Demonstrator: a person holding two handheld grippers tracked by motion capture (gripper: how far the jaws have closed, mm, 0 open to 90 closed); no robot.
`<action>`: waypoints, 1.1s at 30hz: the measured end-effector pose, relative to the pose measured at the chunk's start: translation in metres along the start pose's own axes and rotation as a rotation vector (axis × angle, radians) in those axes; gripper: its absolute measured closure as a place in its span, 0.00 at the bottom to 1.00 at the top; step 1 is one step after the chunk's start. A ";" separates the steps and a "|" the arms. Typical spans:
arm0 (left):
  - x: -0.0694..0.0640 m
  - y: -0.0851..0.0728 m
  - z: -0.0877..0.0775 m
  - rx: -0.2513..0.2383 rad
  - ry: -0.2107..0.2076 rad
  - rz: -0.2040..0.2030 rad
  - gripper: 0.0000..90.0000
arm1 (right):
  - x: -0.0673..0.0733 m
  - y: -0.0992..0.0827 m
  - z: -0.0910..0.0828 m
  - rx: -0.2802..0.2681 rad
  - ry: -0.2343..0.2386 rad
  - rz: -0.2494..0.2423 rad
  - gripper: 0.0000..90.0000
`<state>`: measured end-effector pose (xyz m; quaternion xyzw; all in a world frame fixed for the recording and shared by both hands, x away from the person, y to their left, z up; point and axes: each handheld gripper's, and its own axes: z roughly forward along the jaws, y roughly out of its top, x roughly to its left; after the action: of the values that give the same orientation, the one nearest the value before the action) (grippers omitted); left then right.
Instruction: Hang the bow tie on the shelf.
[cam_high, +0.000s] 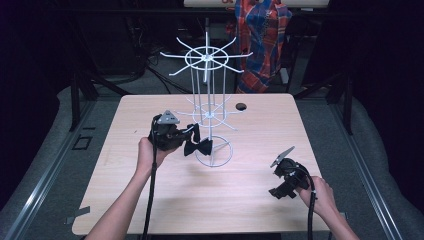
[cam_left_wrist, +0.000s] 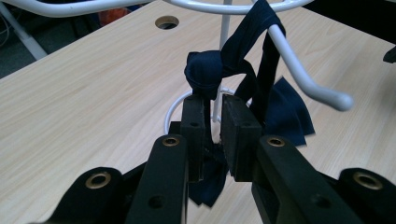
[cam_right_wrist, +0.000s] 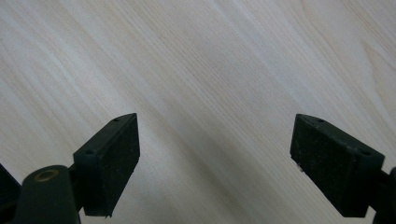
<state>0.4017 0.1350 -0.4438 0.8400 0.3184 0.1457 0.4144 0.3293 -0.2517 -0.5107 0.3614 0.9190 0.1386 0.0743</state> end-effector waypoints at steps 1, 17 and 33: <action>0.000 -0.001 -0.001 0.006 -0.009 0.001 0.86 | 0.000 0.000 0.000 0.001 -0.001 0.000 0.17; -0.001 -0.012 -0.022 0.020 0.033 -0.041 0.33 | 0.000 0.000 -0.004 -0.018 -0.011 -0.007 0.17; -0.011 -0.035 -0.038 0.101 0.080 -0.040 0.16 | -0.001 0.000 -0.004 -0.020 -0.007 -0.009 0.17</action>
<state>0.3590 0.1667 -0.4481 0.8468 0.3583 0.1548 0.3613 0.3293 -0.2536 -0.5065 0.3572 0.9189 0.1462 0.0816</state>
